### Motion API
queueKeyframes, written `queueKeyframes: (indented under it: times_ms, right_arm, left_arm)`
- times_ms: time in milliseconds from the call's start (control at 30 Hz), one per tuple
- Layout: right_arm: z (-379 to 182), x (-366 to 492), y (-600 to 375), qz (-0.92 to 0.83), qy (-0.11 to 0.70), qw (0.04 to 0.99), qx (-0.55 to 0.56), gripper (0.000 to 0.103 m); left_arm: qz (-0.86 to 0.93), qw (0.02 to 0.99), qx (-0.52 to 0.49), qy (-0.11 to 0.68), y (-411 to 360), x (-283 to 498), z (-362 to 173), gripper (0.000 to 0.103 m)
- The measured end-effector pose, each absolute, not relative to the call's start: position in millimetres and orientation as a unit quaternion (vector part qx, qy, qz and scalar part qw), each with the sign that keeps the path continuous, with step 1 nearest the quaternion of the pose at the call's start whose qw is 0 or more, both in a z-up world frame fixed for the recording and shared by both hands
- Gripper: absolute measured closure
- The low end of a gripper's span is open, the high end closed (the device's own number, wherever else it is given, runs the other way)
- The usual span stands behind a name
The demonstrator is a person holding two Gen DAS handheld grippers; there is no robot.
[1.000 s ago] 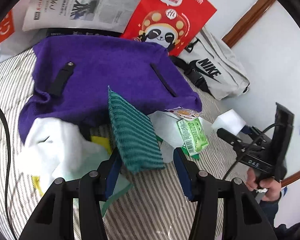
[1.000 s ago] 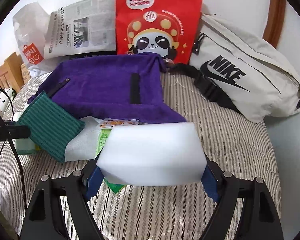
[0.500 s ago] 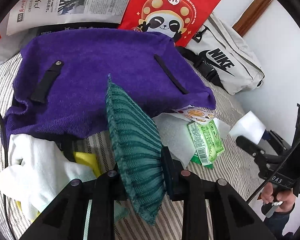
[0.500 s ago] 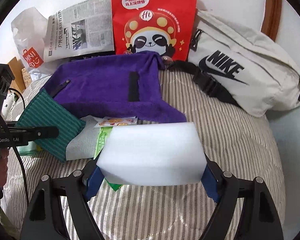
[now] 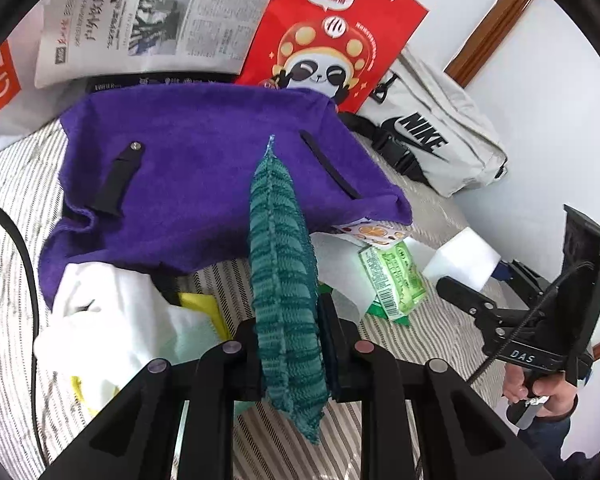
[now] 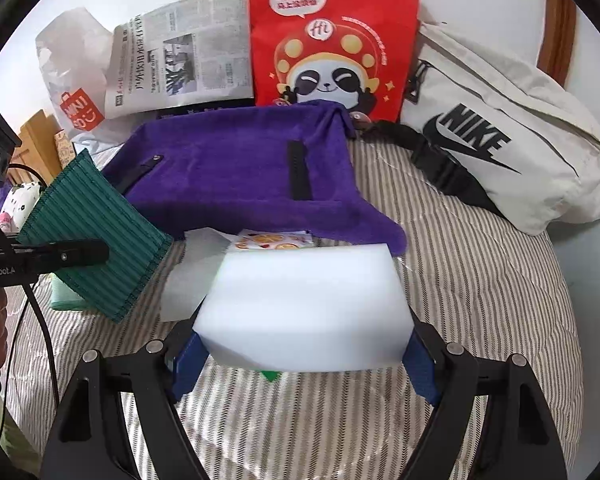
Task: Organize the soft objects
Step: 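Grasp and lift the green striped cloth with the left gripper while the right gripper holds the sponge, then carry the sponge over the purple towel with the right gripper while the left gripper holds the cloth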
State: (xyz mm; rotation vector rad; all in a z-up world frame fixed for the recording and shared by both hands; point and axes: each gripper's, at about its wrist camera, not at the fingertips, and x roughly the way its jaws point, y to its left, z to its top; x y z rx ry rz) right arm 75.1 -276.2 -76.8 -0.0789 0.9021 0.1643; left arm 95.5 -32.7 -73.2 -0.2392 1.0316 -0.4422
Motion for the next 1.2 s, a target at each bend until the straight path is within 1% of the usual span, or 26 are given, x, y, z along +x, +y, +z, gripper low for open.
queueKeyframes:
  times_ms: [233, 600, 933, 1200]
  right_arm:
    - [-66.1, 74.4, -262.7, 0.093, 0.424, 0.900, -0.042, 0.021]
    - [-51.5, 90.3, -234.2, 0.111, 0.416, 0.901, -0.046, 0.021]
    - [-38.9, 111.3, -220.4, 0.119, 0.405, 0.906, -0.037, 0.022]
    - [-40.3, 132.5, -222.5, 0.112, 0.406, 0.906, -0.034, 0.022]
  left_arm:
    - [-0.176, 0.863, -0.088, 0.465, -19.4, 85.4, -52.2, 0.083]
    - [-0.140, 0.884, -0.088, 0.437, 3.0, 90.9, -32.1, 0.083]
    - [-0.132, 0.889, -0.086, 0.429, 16.9, 103.5, -21.7, 0.083]
    - [-0.129, 0.885, -0.099, 0.435, 27.0, 121.7, -23.5, 0.083]
